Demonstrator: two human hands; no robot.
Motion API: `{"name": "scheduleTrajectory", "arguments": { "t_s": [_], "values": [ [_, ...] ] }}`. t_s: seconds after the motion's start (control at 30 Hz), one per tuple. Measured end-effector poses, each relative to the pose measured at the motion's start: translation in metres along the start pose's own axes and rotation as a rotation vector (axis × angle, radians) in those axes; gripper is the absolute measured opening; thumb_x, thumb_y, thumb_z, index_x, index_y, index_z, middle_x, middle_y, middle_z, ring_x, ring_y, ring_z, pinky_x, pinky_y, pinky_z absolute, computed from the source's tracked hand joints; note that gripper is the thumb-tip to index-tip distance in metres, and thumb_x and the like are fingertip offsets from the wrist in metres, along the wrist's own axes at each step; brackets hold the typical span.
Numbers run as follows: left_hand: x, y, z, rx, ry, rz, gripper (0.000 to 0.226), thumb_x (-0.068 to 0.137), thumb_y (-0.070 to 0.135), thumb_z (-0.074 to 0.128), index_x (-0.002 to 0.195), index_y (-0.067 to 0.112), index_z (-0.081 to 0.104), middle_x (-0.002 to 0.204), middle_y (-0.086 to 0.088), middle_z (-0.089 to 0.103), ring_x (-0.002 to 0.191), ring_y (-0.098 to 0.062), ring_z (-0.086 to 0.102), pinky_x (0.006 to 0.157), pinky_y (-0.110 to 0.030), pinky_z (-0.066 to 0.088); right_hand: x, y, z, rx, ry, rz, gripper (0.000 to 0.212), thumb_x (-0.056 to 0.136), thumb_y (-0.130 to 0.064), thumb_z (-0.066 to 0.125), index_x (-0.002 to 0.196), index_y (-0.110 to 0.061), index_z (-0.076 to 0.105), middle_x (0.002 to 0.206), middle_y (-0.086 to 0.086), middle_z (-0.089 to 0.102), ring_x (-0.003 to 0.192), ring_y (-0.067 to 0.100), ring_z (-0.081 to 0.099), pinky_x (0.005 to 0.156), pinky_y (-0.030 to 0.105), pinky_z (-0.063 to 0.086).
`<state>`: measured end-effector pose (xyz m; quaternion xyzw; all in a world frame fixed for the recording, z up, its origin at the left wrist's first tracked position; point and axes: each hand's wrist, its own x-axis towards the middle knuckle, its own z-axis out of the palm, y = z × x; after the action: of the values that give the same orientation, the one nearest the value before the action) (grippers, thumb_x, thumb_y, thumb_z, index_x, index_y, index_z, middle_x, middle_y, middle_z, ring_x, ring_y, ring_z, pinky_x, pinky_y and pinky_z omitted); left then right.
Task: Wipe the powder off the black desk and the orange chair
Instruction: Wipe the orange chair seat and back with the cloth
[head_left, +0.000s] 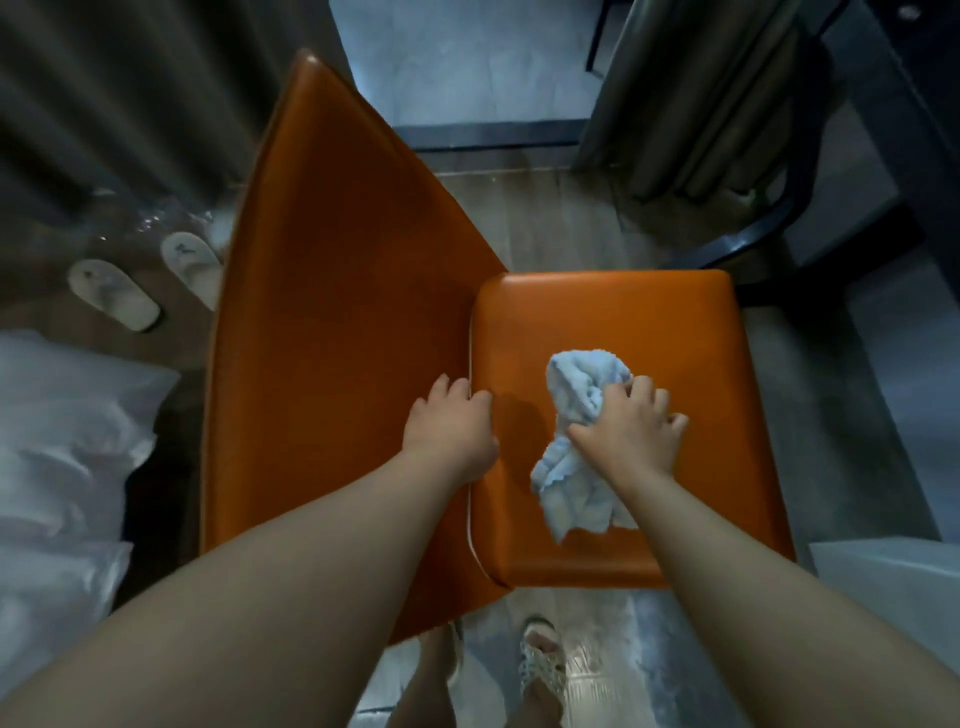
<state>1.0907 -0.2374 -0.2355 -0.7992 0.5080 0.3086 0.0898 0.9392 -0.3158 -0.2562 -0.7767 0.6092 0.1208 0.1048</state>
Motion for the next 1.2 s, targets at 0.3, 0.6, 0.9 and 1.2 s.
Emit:
{"name": "scheduleTrajectory", "arguments": {
  "t_s": [0.3,0.6,0.9,1.2],
  "values": [
    [0.039,-0.010,-0.002,-0.178,0.129,-0.084,0.060,0.091,0.026,0.047,0.146,0.025,0.023,0.158,-0.003,0.010,0.145,-0.026,0.007,0.114,-0.042,0.018,0.065,-0.014,-0.013,-0.005,-0.159,-0.007,0.065,0.082,-0.074,0.038,0.117,-0.023,0.055,0.127,0.006,0.044,0.117,0.027,0.038,0.092,0.046,0.033],
    [0.095,-0.003,0.028,-0.713,0.226,-0.305,0.061,0.090,0.014,0.047,0.147,0.021,0.025,0.154,0.000,0.023,0.138,-0.020,0.028,0.108,-0.033,0.027,0.162,-0.057,-0.010,0.082,-0.019,-0.250,0.032,0.090,-0.037,0.047,0.112,-0.015,0.057,0.120,0.011,0.055,0.114,0.031,0.047,0.091,0.042,0.032],
    [0.102,-0.010,0.038,-1.058,0.519,-0.408,0.066,0.087,-0.006,0.037,0.144,0.026,0.028,0.134,0.013,0.045,0.113,0.005,0.046,0.092,-0.016,0.034,0.164,-0.113,0.072,-0.156,-0.325,-0.664,0.072,0.089,-0.046,0.048,0.148,-0.020,0.016,0.158,0.001,0.008,0.145,0.025,0.000,0.104,0.069,0.011],
    [0.107,-0.009,0.049,-1.158,0.525,-0.443,0.059,0.091,-0.004,0.033,0.139,0.030,0.036,0.119,0.027,0.045,0.112,0.011,0.045,0.084,-0.001,0.031,0.176,-0.125,0.087,-0.355,-0.205,-0.712,0.065,0.087,-0.040,0.052,0.143,-0.021,0.027,0.151,0.004,0.013,0.134,0.036,0.015,0.091,0.062,0.031]
  ]
}}
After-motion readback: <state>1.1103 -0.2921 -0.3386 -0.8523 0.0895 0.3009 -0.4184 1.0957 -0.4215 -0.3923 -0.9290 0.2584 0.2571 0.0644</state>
